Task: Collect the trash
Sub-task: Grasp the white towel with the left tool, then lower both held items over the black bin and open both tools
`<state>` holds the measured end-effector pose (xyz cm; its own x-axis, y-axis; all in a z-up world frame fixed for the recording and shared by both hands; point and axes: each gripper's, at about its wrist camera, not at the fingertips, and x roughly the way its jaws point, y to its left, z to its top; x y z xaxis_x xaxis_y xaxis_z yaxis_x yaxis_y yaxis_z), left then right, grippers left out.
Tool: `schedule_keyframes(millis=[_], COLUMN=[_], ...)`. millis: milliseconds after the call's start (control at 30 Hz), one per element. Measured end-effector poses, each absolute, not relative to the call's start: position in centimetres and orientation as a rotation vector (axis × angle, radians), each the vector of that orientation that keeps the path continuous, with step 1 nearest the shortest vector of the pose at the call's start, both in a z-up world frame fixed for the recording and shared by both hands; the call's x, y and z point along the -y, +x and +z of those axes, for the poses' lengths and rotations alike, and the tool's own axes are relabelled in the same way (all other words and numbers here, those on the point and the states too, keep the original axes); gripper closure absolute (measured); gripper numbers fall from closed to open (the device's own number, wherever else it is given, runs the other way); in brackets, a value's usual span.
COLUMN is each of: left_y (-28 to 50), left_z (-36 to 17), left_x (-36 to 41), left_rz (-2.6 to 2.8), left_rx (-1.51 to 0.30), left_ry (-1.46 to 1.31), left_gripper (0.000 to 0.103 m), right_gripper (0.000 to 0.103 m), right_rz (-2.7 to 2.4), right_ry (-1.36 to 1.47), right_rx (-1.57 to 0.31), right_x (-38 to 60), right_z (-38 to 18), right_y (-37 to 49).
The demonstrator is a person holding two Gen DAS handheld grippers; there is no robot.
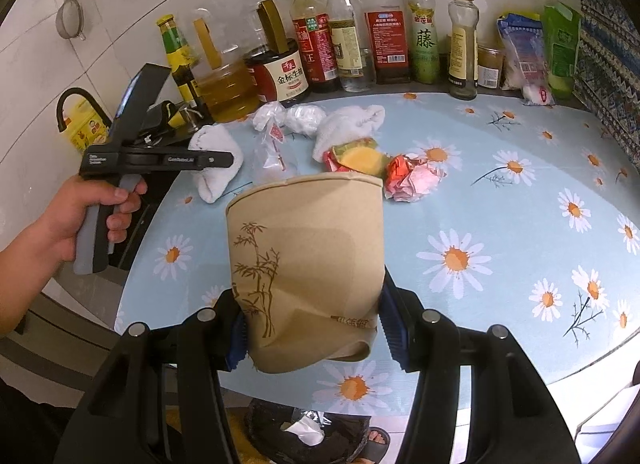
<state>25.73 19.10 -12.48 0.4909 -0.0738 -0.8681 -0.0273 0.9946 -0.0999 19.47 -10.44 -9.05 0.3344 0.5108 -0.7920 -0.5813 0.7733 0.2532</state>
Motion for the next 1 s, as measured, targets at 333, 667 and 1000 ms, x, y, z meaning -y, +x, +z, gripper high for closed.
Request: schedule_keyframes(millis=[333,667,1000], left_y=[19.2,12.1,5.0], left_z=[-9.5,-6.8,-6.9], left_x=[-16.7,-11.2,-6.7], left_rz=[-0.024,-0.045,-0.007], left_rx=[-1.012,-0.965,-0.965], left_ry=[-0.137,-0.163,-0.198], left_gripper=[0.071,0.071,0.071], right_gripper=[0.049,0.048,0.048], right_rz=[0.792,0.899,1.033], right_ry=[-0.102,-0.110,-0.141], right_rx=[-0.983,-0.971,-0.951], right_x=[11.6,13.1,13.9], right_z=[-8.9,-8.7,-8.3], right_y=[19.1,17.4,14.1])
